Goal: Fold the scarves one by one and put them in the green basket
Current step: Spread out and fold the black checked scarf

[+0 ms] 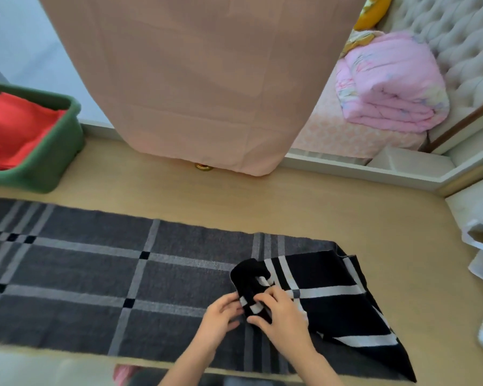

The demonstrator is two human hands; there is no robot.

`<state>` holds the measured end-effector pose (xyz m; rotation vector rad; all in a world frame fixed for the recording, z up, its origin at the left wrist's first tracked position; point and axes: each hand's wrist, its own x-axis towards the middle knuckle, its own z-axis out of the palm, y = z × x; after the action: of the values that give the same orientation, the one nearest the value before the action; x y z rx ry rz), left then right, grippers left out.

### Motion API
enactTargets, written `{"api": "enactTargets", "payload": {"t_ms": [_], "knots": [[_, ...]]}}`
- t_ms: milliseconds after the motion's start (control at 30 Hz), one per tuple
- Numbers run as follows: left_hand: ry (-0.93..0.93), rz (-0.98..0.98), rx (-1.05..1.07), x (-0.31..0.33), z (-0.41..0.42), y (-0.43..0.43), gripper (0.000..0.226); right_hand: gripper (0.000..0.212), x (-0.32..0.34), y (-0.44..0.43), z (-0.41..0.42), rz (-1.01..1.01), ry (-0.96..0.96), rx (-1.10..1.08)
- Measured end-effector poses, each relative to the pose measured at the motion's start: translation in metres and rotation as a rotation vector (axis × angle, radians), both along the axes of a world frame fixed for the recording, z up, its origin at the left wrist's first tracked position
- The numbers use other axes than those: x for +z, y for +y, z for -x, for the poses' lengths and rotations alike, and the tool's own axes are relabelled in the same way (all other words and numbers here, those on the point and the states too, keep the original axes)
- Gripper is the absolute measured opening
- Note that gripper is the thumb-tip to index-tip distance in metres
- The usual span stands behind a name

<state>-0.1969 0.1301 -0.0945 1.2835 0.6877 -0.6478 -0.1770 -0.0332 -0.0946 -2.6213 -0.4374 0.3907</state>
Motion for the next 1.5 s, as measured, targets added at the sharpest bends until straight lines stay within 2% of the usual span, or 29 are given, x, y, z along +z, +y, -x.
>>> {"api": "enactTargets", "payload": {"t_ms": [100,167,233,300,367,433,500,600,667,700,767,800,833,900,933,967,1033,1067,1133,1233,1300,1400,1467,1500], "knots": [[-0.03,0.005,0.022,0.003,-0.002,0.0,0.033,0.014,-0.002,0.014,-0.002,-0.056,0.013,-0.149],[-0.055,0.002,0.044,0.004,-0.002,0.001,0.038,0.008,0.004,0.022,-0.009,-0.117,0.086,-0.238],[-0.121,-0.003,0.048,0.007,-0.001,0.005,0.045,0.002,0.017,0.028,-0.018,-0.363,0.252,-0.409],[-0.178,0.041,0.013,0.007,0.002,0.009,0.044,0.003,0.027,0.029,-0.028,-0.588,0.359,-0.541],[-0.204,0.12,0.004,0.007,0.005,0.012,0.031,0.012,0.031,0.029,-0.036,-0.637,0.41,-0.578],[-0.154,0.233,0.087,0.004,0.008,0.014,0.026,0.015,0.03,0.03,-0.04,-0.626,0.472,-0.56],[-0.09,0.233,0.207,-0.001,0.009,0.015,0.031,0.013,0.028,0.032,-0.04,-0.555,0.501,-0.478],[-0.133,-0.066,0.38,-0.009,0.003,0.028,0.016,0.006,0.027,0.035,-0.027,-0.31,0.605,-0.259],[-0.245,-0.31,0.368,-0.011,-0.007,0.05,0.011,0.01,0.028,0.04,-0.015,-0.135,0.728,-0.126],[-0.298,-0.381,0.317,-0.01,-0.013,0.061,0.01,0.012,0.032,0.043,-0.013,-0.081,0.705,-0.109],[-0.383,-0.417,0.169,-0.003,-0.026,0.078,0.011,0.011,0.036,0.05,-0.02,-0.073,0.471,-0.171],[-0.426,-0.41,0.098,0.002,-0.033,0.081,0.01,0.024,0.037,0.053,-0.028,-0.156,0.367,-0.198],[-0.473,-0.395,0.04,0.005,-0.038,0.083,0.01,0.046,0.039,0.058,-0.039,-0.267,0.326,-0.177],[-0.539,-0.344,-0.032,0.013,-0.046,0.08,0.012,0.085,0.042,0.068,-0.062,-0.386,0.413,-0.003],[-0.552,-0.314,-0.047,0.016,-0.048,0.077,0.013,0.092,0.042,0.075,-0.074,-0.352,0.456,0.094],[-0.562,-0.294,-0.05,0.017,-0.048,0.075,0.014,0.089,0.04,0.08,-0.084,-0.301,0.475,0.177],[-0.545,-0.267,0.019,0.019,-0.046,0.069,0.014,0.053,0.038,0.087,-0.1,-0.208,0.483,0.238],[-0.5,-0.238,0.096,0.018,-0.042,0.067,0.015,0.033,0.039,0.088,-0.105,-0.21,0.492,0.208],[-0.329,-0.102,0.206,0.014,-0.03,0.064,0.026,0.009,0.043,0.089,-0.111,-0.298,0.518,0.106],[-0.213,0.022,0.008,-0.007,-0.001,0.053,0.048,0.011,0.053,0.093,-0.114,-0.46,0.459,-0.012],[-0.194,0.023,-0.049,-0.021,0.016,0.044,0.034,0.009,0.06,0.103,-0.116,-0.5,0.435,-0.036],[-0.157,-0.095,0.222,-0.031,0.029,0.048,0.013,0.011,0.069,0.124,-0.121,-0.506,0.386,-0.018],[-0.176,-0.141,0.416,-0.024,0.035,0.065,0.014,0.006,0.074,0.139,-0.127,-0.485,0.316,0.007],[-0.212,-0.188,0.458,-0.018,0.038,0.076,0.016,0.012,0.076,0.147,-0.13,-0.474,0.286,0.015]]}}
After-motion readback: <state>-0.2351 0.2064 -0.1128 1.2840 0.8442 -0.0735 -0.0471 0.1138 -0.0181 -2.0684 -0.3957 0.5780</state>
